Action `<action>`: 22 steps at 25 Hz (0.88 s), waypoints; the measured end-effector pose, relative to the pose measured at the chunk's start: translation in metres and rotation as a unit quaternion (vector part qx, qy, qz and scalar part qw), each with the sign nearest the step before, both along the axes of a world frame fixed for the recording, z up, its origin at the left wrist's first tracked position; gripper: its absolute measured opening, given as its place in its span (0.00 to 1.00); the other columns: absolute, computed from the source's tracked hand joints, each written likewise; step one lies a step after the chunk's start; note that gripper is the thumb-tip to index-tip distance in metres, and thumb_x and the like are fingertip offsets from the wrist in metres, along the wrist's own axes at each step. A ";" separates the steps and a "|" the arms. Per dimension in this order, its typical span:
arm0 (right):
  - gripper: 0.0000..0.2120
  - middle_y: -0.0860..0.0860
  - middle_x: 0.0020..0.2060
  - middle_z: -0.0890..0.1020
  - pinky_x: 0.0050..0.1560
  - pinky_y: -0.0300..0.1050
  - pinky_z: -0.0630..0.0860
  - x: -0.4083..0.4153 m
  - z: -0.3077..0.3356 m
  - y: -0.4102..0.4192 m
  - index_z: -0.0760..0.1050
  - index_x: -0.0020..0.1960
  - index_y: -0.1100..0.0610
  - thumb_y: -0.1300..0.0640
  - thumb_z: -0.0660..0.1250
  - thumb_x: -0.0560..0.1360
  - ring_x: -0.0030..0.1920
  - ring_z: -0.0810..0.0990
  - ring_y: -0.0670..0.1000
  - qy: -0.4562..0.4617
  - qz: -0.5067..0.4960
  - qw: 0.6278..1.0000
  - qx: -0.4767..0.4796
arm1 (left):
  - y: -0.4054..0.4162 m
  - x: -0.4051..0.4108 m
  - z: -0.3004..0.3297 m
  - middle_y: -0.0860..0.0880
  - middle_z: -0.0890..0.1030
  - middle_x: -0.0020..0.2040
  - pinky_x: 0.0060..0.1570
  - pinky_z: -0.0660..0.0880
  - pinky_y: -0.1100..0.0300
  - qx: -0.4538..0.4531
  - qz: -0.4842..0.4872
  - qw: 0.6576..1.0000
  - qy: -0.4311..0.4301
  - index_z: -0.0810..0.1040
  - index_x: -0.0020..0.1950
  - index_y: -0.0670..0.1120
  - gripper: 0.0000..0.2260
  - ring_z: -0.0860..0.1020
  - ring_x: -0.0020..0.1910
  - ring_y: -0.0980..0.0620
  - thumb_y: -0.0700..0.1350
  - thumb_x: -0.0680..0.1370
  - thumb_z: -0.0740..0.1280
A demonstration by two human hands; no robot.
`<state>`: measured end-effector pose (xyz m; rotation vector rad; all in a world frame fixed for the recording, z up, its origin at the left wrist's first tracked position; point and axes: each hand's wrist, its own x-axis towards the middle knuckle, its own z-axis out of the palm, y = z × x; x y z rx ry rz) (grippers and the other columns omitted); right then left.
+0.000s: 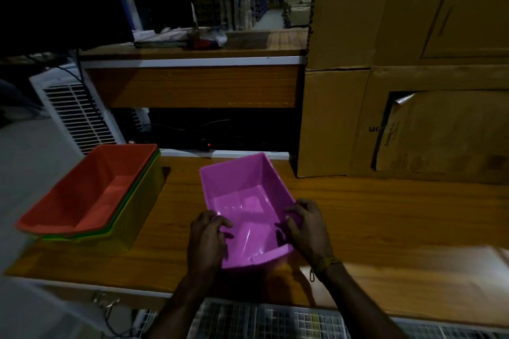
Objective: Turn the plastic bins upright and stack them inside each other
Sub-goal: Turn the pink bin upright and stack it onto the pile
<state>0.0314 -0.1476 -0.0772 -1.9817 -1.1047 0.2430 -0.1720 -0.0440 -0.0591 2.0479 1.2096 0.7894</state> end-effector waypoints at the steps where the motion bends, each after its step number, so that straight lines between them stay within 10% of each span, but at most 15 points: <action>1: 0.09 0.51 0.63 0.70 0.42 0.32 0.80 0.001 -0.001 0.002 0.78 0.56 0.57 0.58 0.66 0.77 0.55 0.76 0.48 0.031 0.005 1.000 -0.002 | -0.004 0.001 0.002 0.44 0.74 0.56 0.35 0.68 0.82 0.008 0.018 1.000 0.010 0.81 0.45 0.38 0.14 0.72 0.44 0.79 0.23 0.72 0.60; 4: 0.09 0.49 0.61 0.69 0.43 0.42 0.84 0.006 0.003 0.007 0.79 0.56 0.55 0.56 0.67 0.77 0.57 0.77 0.51 0.080 0.006 0.997 0.005 | -0.007 0.007 0.003 0.46 0.76 0.56 0.44 0.65 0.81 0.033 0.065 0.997 0.033 0.82 0.48 0.44 0.11 0.73 0.42 0.67 0.30 0.73 0.65; 8: 0.06 0.51 0.58 0.73 0.54 0.48 0.81 0.014 0.008 0.012 0.79 0.52 0.50 0.55 0.68 0.75 0.56 0.78 0.52 0.096 -0.001 0.995 0.007 | -0.014 0.015 0.006 0.49 0.74 0.55 0.57 0.76 0.54 -0.007 0.115 0.993 0.003 0.81 0.49 0.52 0.10 0.77 0.54 0.46 0.38 0.73 0.69; 12: 0.09 0.48 0.53 0.80 0.51 0.55 0.82 0.025 -0.002 0.021 0.78 0.48 0.39 0.41 0.65 0.69 0.49 0.83 0.51 0.106 0.014 0.994 0.011 | -0.023 0.020 0.016 0.48 0.76 0.56 0.38 0.76 0.69 -0.038 0.143 0.988 -0.034 0.81 0.50 0.50 0.09 0.78 0.43 0.61 0.37 0.75 0.69; 15: 0.10 0.51 0.48 0.84 0.44 0.47 0.82 0.021 0.035 0.025 0.82 0.52 0.50 0.49 0.67 0.73 0.43 0.84 0.50 0.142 0.013 0.989 0.033 | -0.021 0.024 0.032 0.47 0.79 0.54 0.27 0.70 0.75 -0.043 0.154 0.984 -0.083 0.82 0.54 0.45 0.09 0.74 0.34 0.68 0.36 0.76 0.67; 22: 0.13 0.57 0.49 0.85 0.48 0.48 0.77 0.034 0.090 0.059 0.82 0.53 0.61 0.53 0.66 0.77 0.49 0.81 0.55 0.124 0.026 0.991 0.042 | 0.020 0.028 0.078 0.49 0.82 0.55 0.51 0.79 0.46 -0.029 0.167 0.979 -0.114 0.79 0.50 0.58 0.07 0.80 0.51 0.47 0.49 0.73 0.68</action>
